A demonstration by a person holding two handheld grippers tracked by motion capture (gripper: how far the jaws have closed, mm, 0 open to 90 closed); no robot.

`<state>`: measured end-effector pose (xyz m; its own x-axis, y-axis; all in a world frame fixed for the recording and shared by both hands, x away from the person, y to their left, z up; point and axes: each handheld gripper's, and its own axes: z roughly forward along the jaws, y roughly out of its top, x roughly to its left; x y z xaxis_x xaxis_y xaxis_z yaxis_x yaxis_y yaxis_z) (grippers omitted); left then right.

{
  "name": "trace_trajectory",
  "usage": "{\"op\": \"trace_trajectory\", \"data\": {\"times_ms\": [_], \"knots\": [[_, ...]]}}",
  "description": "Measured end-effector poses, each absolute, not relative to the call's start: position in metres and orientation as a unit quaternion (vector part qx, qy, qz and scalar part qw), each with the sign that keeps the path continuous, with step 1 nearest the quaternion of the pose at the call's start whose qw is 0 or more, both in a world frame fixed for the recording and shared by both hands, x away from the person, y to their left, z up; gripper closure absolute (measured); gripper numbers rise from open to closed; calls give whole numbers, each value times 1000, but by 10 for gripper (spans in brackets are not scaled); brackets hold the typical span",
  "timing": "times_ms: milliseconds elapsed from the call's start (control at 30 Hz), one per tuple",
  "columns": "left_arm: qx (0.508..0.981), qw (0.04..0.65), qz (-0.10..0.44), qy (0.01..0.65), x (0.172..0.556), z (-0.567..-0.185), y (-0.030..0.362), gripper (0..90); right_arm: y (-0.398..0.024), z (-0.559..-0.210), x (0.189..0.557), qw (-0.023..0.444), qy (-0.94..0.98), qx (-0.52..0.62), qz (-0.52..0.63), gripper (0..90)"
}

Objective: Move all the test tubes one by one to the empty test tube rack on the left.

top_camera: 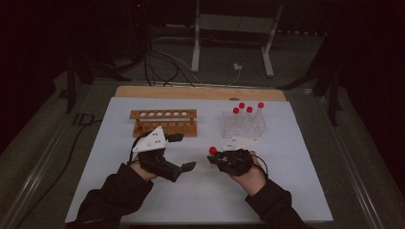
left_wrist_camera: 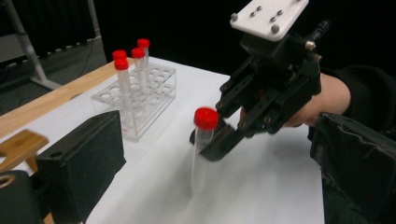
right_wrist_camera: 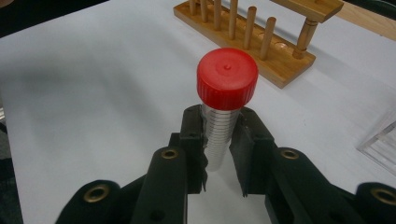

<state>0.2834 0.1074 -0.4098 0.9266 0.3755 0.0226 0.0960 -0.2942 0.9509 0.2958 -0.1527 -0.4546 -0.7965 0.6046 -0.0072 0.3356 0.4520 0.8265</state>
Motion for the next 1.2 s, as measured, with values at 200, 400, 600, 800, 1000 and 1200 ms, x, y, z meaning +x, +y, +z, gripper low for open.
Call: {"op": "trace_trajectory", "data": {"times_ms": [200,400,600,800,1000,1200], "knots": [[796,576,125,138,283,-411,91,77,-150,-455,293,148,840,275,444,746],[802,567,134,132,286,-416,78,206,-147,-457,292,144,842,271,444,746],[808,556,137,136,292,-425,70,350,-145,-455,289,142,843,264,446,746],[820,536,148,138,296,-434,64,479,-145,-455,288,141,843,263,447,746],[826,526,149,135,299,-437,60,626,-145,-454,288,140,844,261,447,746],[831,520,149,130,299,-438,58,710,-145,-453,288,140,843,263,449,746]]}}
